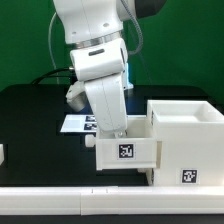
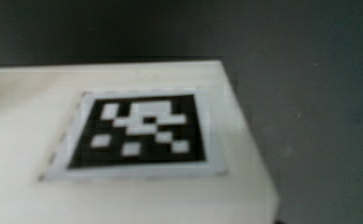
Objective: Assemble drawer
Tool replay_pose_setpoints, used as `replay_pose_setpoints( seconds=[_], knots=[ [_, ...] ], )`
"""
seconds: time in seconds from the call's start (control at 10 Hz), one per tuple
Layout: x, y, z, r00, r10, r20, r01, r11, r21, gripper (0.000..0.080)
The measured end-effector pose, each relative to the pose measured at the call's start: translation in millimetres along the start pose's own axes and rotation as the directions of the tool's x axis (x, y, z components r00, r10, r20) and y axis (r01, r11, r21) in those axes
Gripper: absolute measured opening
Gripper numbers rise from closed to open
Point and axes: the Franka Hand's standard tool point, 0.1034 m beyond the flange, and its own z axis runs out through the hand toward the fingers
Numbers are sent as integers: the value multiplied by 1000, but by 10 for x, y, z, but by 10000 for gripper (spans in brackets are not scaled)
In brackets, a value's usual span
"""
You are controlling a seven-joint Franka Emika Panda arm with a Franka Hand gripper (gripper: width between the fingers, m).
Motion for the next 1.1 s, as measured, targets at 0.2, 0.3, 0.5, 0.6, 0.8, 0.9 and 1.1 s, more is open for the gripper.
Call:
replay_pose_setpoints(
  seconds=[0.2, 0.3, 0.5, 0.6, 0.8, 0.9, 1.1],
  knots=[
    [10, -10, 17, 1000, -1, -1, 1, 1000, 3, 37],
    [7, -19, 34, 1000, 0, -3, 0, 1000, 6, 37],
    [8, -27, 50, 1000, 4, -4, -4, 1000, 9, 37],
    [27, -28, 55, 1000, 15, -4, -15, 1000, 10, 37],
    [101, -29, 73, 999, 37, -4, -37, 999, 12, 37],
    [156, -28, 83, 999, 46, -3, -46, 999, 13, 37],
    [183, -5, 86, 998, 63, -3, -63, 998, -2, 37]
  ],
)
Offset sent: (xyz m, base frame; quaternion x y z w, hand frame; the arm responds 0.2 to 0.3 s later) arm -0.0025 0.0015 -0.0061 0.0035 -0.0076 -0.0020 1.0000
